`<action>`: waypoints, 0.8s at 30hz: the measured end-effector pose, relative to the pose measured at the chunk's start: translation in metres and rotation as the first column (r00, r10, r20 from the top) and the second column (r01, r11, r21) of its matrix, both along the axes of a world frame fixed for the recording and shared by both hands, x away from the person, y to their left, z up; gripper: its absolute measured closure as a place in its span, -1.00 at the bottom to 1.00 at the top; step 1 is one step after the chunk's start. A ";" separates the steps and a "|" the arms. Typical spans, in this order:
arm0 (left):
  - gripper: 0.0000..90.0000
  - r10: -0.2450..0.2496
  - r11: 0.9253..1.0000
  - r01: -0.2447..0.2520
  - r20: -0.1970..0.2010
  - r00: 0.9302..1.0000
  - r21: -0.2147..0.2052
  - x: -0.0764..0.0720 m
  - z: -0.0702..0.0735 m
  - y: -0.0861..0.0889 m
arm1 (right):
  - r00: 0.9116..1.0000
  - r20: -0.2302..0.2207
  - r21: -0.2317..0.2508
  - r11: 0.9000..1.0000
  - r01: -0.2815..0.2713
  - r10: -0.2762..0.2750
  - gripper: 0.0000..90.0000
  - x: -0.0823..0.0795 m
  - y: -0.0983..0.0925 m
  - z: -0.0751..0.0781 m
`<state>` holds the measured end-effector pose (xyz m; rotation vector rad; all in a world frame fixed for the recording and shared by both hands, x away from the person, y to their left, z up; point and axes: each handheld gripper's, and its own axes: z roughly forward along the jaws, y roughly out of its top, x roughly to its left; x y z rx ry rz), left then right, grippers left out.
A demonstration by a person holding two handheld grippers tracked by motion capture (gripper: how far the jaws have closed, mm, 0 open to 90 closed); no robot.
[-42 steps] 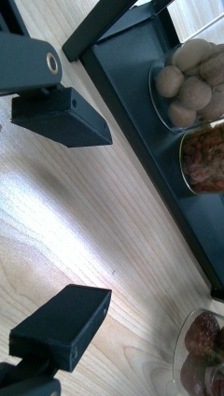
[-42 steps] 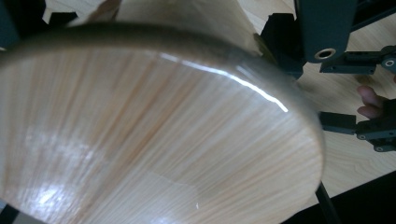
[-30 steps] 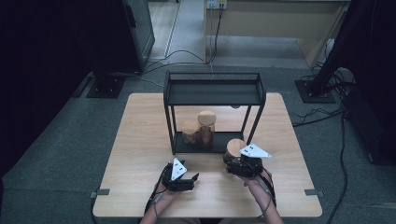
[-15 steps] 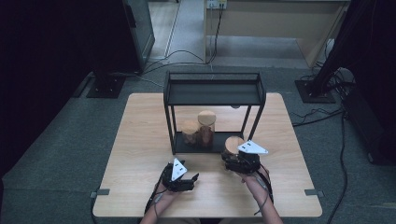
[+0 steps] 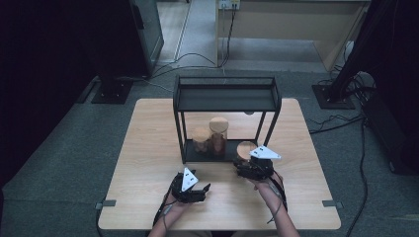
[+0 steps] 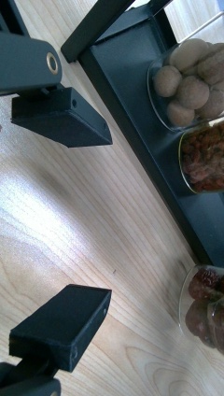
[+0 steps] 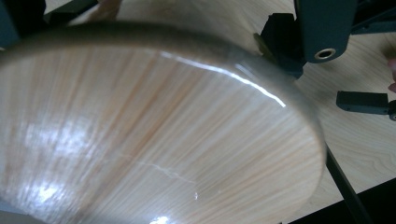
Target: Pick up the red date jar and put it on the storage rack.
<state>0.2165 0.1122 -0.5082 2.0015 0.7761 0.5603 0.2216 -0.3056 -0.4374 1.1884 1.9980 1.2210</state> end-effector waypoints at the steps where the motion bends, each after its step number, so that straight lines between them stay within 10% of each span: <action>1: -0.52 0.000 1.000 0.000 0.000 1.000 0.001 0.000 0.000 0.000 | 1.000 0.002 -0.001 1.000 0.001 -0.001 -0.44 0.001 0.001 0.000; 24: -0.52 -0.001 1.000 0.001 -0.003 1.000 -0.002 0.001 0.000 0.000 | 1.000 0.007 0.017 1.000 0.024 -0.025 -0.44 0.018 0.014 0.008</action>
